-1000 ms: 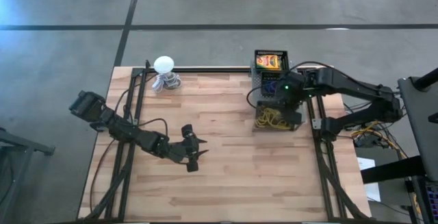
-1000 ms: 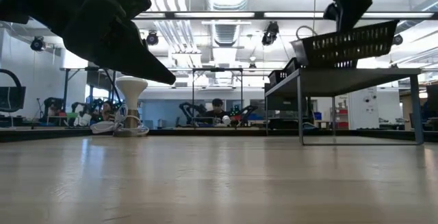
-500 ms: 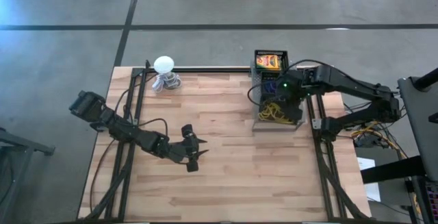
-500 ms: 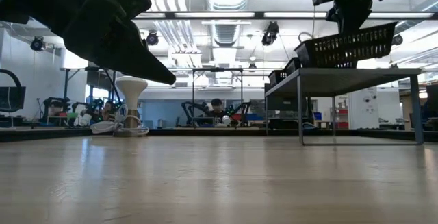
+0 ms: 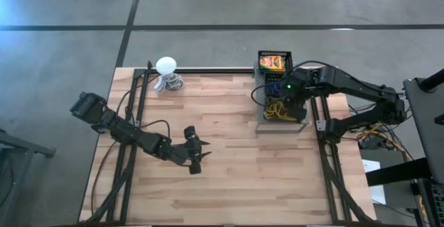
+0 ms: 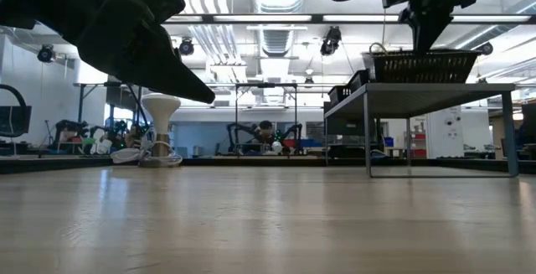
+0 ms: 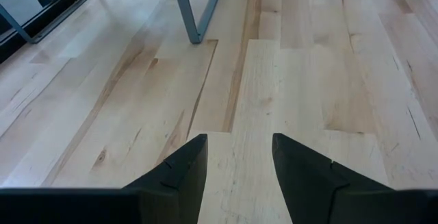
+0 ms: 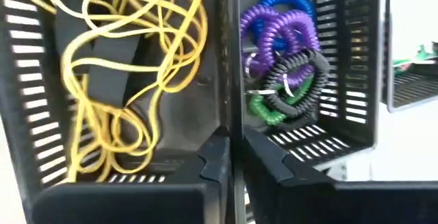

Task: Pick & Place Office Desk Supplies
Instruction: Adjust the black bin on the shelf, then adjust the shelf

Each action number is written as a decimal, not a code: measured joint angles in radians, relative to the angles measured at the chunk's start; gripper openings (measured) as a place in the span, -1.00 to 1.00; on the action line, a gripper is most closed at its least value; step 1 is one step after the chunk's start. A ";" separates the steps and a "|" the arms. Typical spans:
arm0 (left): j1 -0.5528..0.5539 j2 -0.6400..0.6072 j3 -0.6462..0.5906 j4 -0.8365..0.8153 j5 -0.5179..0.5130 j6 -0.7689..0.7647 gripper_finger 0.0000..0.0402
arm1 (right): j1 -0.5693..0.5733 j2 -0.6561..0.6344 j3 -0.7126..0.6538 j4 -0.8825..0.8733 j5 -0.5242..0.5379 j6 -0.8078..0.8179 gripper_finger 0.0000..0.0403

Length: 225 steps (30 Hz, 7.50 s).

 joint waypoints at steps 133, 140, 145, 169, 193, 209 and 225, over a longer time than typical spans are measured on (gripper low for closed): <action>0.012 0.000 -0.002 0.050 -0.011 -0.002 -0.16 | 0.770 -1.177 -1.086 1.196 0.040 0.162 -0.96; 0.012 0.000 -0.002 0.051 -0.011 -0.002 -0.16 | 0.770 -1.226 -1.034 1.189 0.044 0.075 -0.96; 0.012 0.000 -0.002 0.053 -0.011 -0.002 -0.16 | 0.769 -1.226 -0.985 1.137 0.093 0.072 -0.96; 0.027 0.000 -0.002 0.061 -0.011 -0.001 -0.16 | 0.768 -1.226 -1.183 1.337 0.029 0.204 -0.96; 0.028 0.000 -0.002 0.072 -0.010 -0.001 -0.16 | 0.764 -1.014 -0.994 1.275 0.148 0.265 -0.96; 0.018 0.054 -0.002 0.170 -0.008 -0.002 -0.16 | 1.108 0.029 -0.408 0.656 0.411 0.990 -0.96; 0.025 0.109 0.021 0.196 -0.011 0.051 -0.16 | 1.175 0.602 -0.402 0.614 0.807 1.745 -0.45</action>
